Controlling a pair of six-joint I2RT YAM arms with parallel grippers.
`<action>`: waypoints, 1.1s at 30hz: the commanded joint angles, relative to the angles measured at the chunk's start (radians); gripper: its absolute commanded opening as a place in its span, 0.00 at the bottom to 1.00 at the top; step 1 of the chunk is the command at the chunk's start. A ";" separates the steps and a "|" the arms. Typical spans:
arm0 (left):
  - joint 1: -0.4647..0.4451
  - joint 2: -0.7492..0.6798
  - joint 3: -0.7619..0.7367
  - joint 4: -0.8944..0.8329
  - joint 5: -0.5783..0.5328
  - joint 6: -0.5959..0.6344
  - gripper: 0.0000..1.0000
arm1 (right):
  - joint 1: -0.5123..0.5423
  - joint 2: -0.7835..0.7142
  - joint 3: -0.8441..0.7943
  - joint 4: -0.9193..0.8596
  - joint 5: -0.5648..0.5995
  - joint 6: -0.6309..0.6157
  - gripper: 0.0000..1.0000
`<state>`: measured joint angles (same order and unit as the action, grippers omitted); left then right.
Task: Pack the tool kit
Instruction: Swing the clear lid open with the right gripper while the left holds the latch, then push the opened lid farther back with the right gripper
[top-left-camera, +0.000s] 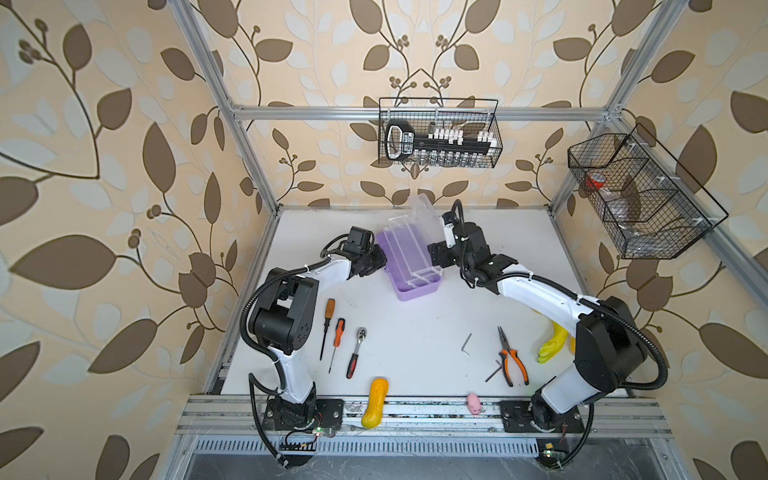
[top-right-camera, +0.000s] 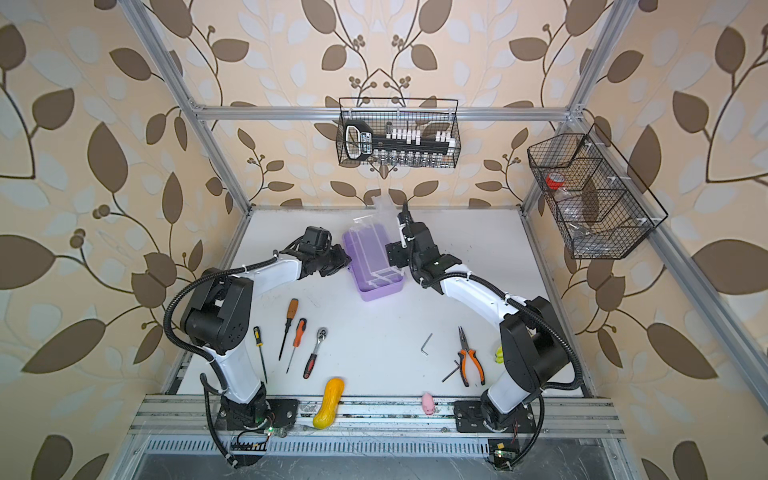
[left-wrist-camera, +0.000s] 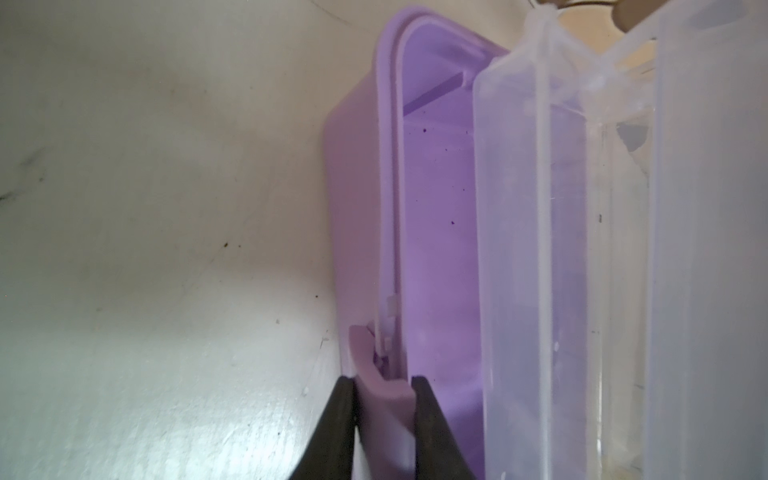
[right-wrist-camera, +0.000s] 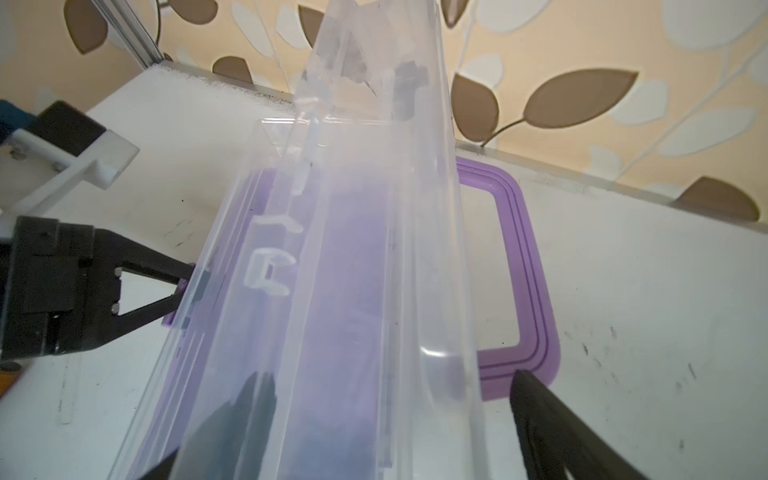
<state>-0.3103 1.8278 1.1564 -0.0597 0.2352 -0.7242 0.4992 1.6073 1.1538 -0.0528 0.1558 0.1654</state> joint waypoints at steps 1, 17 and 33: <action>0.004 -0.007 0.010 -0.035 0.029 0.029 0.22 | -0.049 -0.029 -0.046 0.026 -0.217 0.128 0.88; 0.003 -0.031 0.020 -0.080 0.033 0.074 0.24 | -0.289 -0.092 -0.219 0.215 -0.522 0.396 0.90; 0.004 -0.030 0.029 -0.097 0.034 0.081 0.25 | -0.407 -0.005 -0.356 0.379 -0.635 0.553 0.87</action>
<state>-0.3061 1.8263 1.1656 -0.0872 0.2436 -0.6773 0.1078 1.5745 0.8295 0.2752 -0.4397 0.6704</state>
